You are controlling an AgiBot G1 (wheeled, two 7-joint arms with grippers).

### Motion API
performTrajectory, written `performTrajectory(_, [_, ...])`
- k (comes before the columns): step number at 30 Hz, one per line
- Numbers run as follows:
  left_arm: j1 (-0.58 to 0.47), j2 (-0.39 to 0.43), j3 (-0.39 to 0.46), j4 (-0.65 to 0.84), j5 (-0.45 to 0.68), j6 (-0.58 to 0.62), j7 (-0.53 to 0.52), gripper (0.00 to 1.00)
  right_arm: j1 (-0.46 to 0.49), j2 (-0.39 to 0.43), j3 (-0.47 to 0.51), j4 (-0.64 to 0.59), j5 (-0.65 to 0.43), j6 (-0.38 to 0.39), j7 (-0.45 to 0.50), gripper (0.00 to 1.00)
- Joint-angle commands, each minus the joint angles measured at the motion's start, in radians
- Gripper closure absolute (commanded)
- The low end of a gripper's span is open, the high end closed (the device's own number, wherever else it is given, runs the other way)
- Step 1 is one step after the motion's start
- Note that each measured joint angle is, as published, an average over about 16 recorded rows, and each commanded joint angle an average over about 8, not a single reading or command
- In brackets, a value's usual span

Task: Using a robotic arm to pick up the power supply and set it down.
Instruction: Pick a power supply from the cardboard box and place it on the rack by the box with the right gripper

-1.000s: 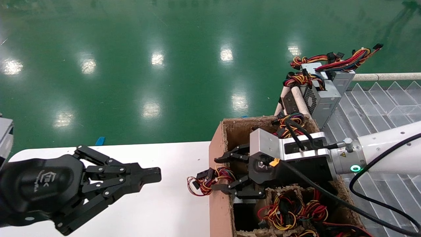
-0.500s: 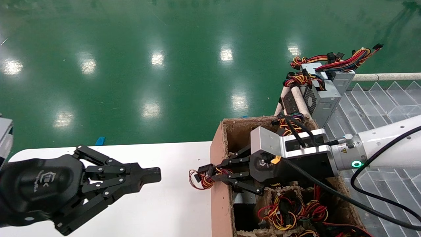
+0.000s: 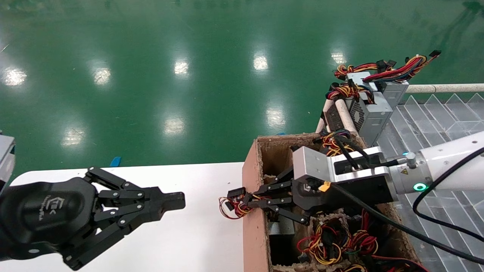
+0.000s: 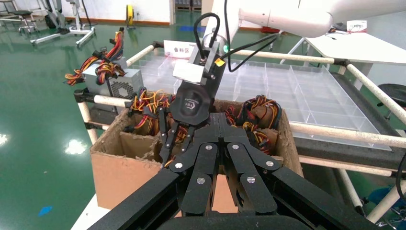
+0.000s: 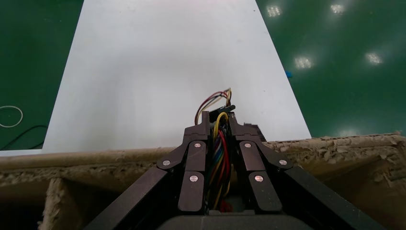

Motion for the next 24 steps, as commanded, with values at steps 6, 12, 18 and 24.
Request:
performTrajectory(6, [0.000,0.000,0.000,0.000,0.000,0.000,0.000,1.00,-0.004,0.019,0.015,0.003,0.083,-0.019,0.021,1.00])
performTrajectory(12, [0.000,0.000,0.000,0.000,0.000,0.000,0.000,1.00,-0.008,0.053,0.023,-0.006,0.210,-0.029,0.046,1.00])
performTrajectory(18, [0.000,0.000,0.000,0.000,0.000,0.000,0.000,1.00,0.003,0.113,0.037,0.008,0.366,-0.033,0.077,1.00])
performTrajectory(24, [0.000,0.000,0.000,0.000,0.000,0.000,0.000,1.00,0.047,0.165,0.045,0.021,0.501,-0.031,0.089,1.00])
